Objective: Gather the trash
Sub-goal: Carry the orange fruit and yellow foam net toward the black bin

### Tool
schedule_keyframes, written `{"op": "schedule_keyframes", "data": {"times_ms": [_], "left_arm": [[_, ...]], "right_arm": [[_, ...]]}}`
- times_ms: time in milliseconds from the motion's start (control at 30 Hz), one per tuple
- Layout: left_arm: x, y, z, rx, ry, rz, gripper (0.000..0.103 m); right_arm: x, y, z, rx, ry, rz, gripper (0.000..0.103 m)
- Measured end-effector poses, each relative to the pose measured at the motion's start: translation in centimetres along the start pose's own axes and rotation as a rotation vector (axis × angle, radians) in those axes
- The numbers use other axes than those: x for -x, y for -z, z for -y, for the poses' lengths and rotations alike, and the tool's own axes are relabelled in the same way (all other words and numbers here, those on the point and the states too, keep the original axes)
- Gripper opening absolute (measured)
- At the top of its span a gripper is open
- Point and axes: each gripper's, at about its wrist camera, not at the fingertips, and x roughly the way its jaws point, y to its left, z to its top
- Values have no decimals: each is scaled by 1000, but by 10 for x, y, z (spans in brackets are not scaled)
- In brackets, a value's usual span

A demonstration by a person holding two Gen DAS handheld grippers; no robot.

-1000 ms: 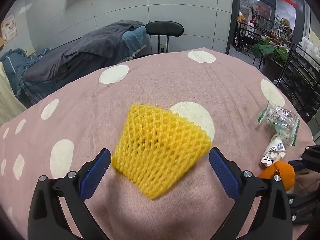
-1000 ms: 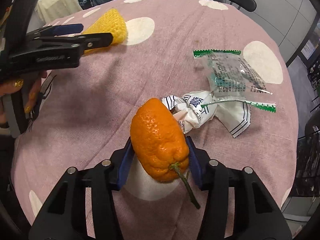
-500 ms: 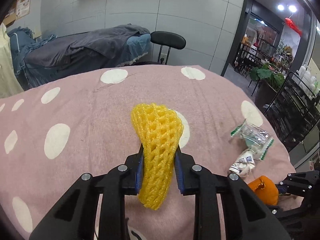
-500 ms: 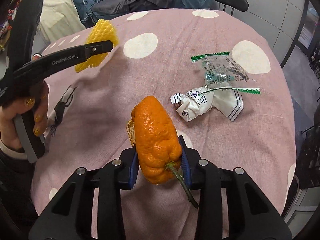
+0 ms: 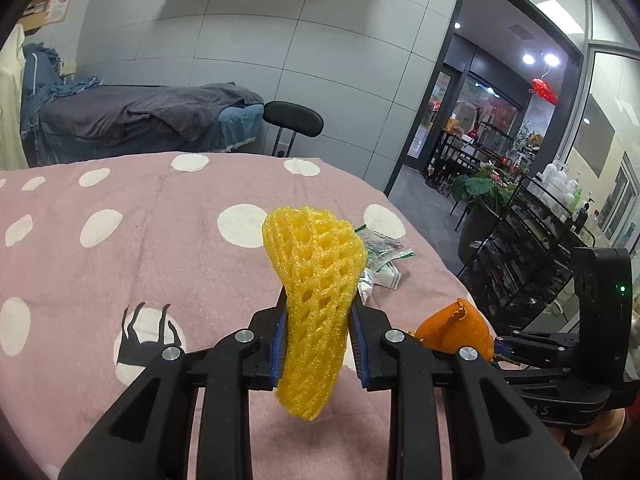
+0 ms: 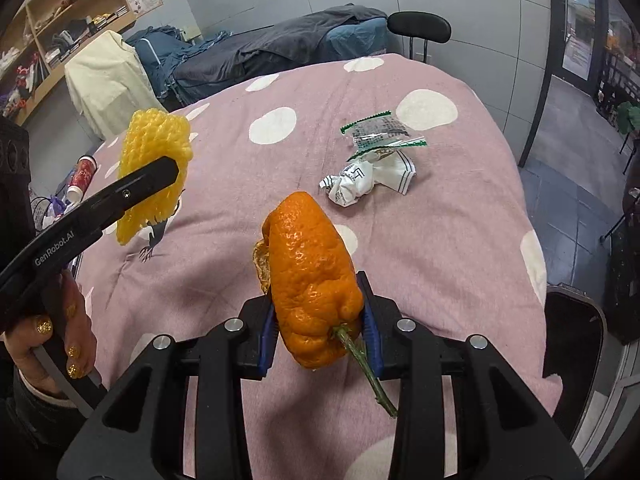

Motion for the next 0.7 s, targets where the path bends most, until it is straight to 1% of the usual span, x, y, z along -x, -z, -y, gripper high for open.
{"op": "schedule_keyframes", "data": {"times_ms": [133,467,700], "left_arm": [[10,8,17,-37,9,14,26],[24,20,53,-98,82,32,27],[20,26,74,-117,138,12,27]], "right_arm": [[18,14,10,-39,8,38,36],[58,45,48,-147,66,120,36],[82,66,84,-238,122,165,36]]}}
